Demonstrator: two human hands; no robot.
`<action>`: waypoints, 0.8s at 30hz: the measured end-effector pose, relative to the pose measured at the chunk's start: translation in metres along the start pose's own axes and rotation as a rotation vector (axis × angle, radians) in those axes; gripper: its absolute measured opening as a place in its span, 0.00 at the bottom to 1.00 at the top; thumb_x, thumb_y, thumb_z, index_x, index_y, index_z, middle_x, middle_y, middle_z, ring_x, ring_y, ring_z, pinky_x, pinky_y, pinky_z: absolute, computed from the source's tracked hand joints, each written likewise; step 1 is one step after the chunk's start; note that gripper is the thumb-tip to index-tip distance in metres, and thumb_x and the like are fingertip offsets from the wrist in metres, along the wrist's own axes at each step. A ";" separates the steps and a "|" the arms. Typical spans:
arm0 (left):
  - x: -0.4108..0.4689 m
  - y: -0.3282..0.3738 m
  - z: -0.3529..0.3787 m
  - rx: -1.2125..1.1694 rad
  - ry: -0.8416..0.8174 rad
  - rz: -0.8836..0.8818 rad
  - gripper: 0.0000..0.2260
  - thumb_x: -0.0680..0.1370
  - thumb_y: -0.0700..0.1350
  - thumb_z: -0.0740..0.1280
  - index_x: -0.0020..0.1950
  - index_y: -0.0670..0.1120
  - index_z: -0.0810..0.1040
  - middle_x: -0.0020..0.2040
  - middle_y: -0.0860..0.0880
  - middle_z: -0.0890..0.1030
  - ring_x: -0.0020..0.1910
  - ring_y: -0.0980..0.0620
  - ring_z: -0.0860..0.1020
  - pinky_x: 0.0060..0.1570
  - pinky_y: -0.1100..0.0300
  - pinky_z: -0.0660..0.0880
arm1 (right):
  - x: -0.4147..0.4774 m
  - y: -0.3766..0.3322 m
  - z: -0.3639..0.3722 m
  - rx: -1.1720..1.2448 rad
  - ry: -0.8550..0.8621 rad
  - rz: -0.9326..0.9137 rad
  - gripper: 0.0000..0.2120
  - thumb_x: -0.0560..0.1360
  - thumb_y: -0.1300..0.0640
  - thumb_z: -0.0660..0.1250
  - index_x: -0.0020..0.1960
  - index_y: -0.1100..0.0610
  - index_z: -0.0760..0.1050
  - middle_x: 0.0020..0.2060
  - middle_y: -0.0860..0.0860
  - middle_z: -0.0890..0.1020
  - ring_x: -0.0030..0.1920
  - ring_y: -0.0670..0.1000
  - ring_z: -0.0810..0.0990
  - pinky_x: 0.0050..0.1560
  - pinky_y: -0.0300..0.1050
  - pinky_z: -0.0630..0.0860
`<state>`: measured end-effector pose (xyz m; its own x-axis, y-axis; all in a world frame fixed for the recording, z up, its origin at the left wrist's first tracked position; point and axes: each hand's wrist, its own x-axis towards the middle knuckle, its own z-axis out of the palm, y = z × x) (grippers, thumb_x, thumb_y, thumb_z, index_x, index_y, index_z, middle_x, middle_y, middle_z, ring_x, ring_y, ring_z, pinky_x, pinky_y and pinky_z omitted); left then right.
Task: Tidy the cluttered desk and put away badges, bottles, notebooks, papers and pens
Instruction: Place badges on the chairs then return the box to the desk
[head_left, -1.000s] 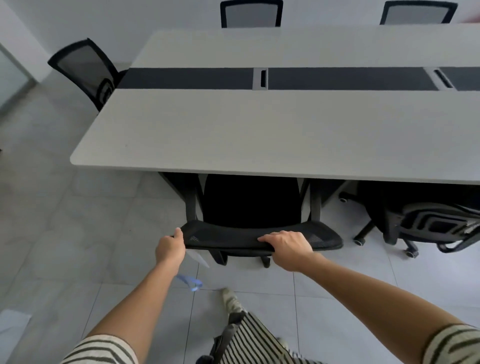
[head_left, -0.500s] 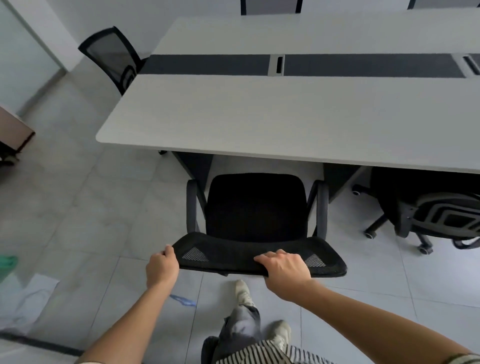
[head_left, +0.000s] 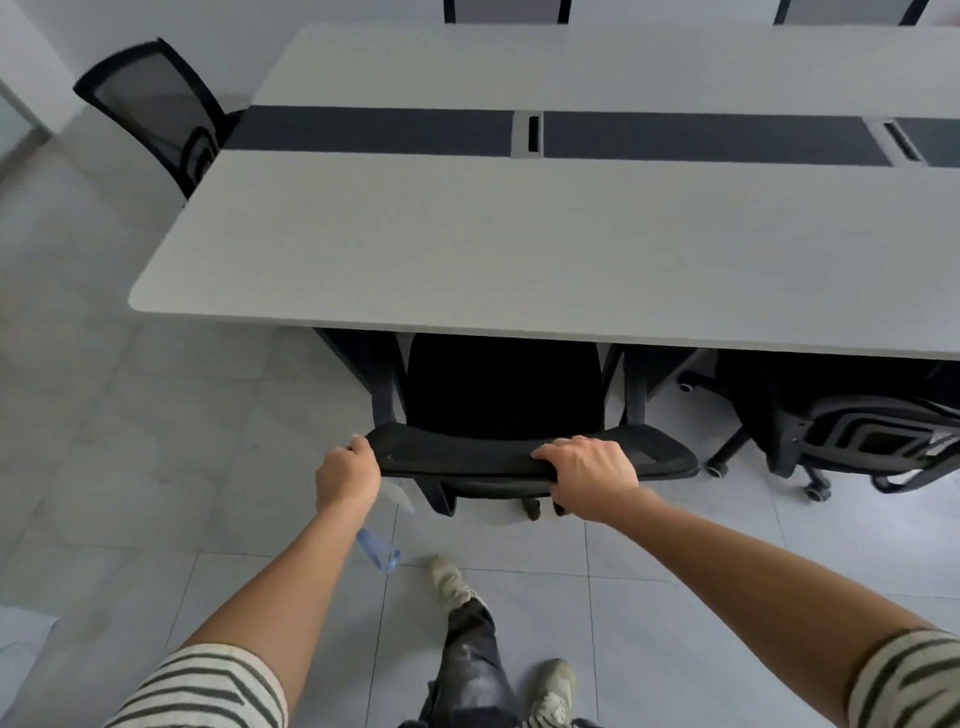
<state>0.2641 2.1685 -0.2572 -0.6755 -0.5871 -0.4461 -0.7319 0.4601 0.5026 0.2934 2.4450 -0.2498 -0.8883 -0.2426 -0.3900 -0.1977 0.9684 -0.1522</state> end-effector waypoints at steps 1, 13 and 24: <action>0.014 0.016 0.002 0.007 -0.028 0.015 0.24 0.83 0.51 0.52 0.60 0.32 0.75 0.59 0.32 0.77 0.58 0.34 0.75 0.54 0.48 0.70 | 0.017 0.005 -0.007 -0.007 0.006 0.028 0.24 0.76 0.54 0.61 0.71 0.45 0.69 0.63 0.45 0.78 0.62 0.52 0.76 0.54 0.48 0.74; 0.123 0.067 -0.024 -0.012 -0.252 0.081 0.16 0.78 0.50 0.63 0.33 0.42 0.74 0.24 0.45 0.74 0.22 0.49 0.67 0.25 0.63 0.59 | 0.111 0.043 -0.062 -0.042 -0.031 0.180 0.22 0.77 0.52 0.60 0.70 0.41 0.70 0.61 0.42 0.78 0.60 0.50 0.77 0.55 0.45 0.73; 0.158 0.064 -0.075 -0.068 -0.239 0.018 0.10 0.75 0.42 0.69 0.36 0.44 0.72 0.27 0.44 0.74 0.16 0.54 0.61 0.21 0.71 0.54 | 0.155 0.028 -0.083 0.078 -0.302 -0.046 0.35 0.69 0.31 0.64 0.74 0.41 0.63 0.61 0.45 0.75 0.62 0.50 0.74 0.59 0.48 0.72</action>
<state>0.1172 2.0547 -0.2402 -0.6961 -0.4010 -0.5955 -0.7174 0.4183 0.5570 0.1160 2.4395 -0.2392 -0.7138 -0.3034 -0.6312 -0.1920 0.9515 -0.2402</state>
